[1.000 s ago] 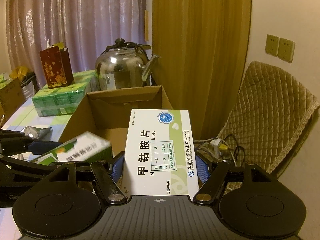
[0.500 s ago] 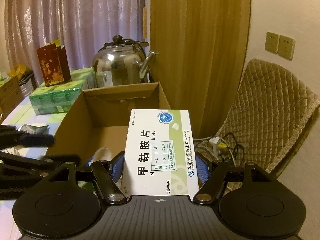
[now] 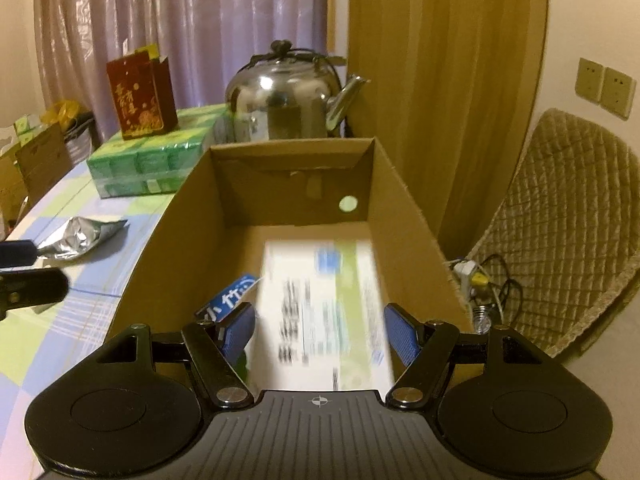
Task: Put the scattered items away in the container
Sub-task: 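Open both tools to drop the two boxes into the cardboard box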
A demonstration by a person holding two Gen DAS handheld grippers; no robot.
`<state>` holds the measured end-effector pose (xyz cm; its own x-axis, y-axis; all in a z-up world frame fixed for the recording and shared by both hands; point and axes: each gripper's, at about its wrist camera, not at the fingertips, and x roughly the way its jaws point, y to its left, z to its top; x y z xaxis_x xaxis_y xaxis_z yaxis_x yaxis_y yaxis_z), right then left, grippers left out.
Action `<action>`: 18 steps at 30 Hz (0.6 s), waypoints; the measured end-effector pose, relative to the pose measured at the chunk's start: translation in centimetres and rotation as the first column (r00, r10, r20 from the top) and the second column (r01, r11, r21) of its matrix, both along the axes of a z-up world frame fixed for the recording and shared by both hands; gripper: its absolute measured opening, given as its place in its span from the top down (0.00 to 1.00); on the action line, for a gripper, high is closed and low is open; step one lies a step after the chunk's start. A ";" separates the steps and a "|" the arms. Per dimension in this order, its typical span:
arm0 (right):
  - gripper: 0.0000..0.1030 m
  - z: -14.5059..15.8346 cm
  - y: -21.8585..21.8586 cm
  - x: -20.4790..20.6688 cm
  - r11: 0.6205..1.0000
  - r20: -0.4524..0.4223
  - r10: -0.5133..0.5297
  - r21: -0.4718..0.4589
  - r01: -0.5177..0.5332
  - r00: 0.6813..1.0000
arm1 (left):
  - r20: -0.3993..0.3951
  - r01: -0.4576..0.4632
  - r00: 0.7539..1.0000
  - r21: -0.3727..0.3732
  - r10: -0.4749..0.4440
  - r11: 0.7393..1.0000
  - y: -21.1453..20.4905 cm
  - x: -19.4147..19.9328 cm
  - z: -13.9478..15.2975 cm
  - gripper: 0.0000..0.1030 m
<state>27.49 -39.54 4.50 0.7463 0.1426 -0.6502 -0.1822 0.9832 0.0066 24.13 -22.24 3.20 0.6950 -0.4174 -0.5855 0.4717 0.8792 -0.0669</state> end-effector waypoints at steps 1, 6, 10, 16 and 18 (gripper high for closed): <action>0.34 -0.2 0.1 0.2 1.000 -0.005 0.006 -0.001 -0.006 1.000 | -0.007 -0.009 1.000 -0.001 0.009 1.000 0.5 -0.2 -0.2 0.42; 0.26 0.3 0.4 -0.5 1.000 0.019 -0.007 0.004 0.007 1.000 | -0.028 -0.059 0.998 -0.011 0.058 0.998 3.4 -1.2 -0.6 0.40; 0.23 1.5 1.3 -2.4 1.000 0.062 0.001 0.012 -0.002 0.998 | -0.045 -0.111 0.993 -0.012 0.111 0.994 6.0 -2.1 -1.0 0.40; 0.14 3.5 3.9 -5.3 0.998 0.098 0.042 0.034 -0.046 0.994 | -0.062 -0.167 0.984 0.016 0.168 0.986 9.6 -4.1 -1.2 0.34; 0.12 3.8 5.1 -6.3 0.997 0.102 0.067 0.036 -0.071 0.992 | -0.065 -0.181 0.981 0.027 0.183 0.983 10.7 -4.9 -1.3 0.33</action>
<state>21.18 -34.43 8.27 0.7953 0.2199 -0.5650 -0.2514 0.9676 0.0229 19.24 -11.51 1.94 0.7172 -0.2745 -0.6405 0.2988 0.9515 -0.0732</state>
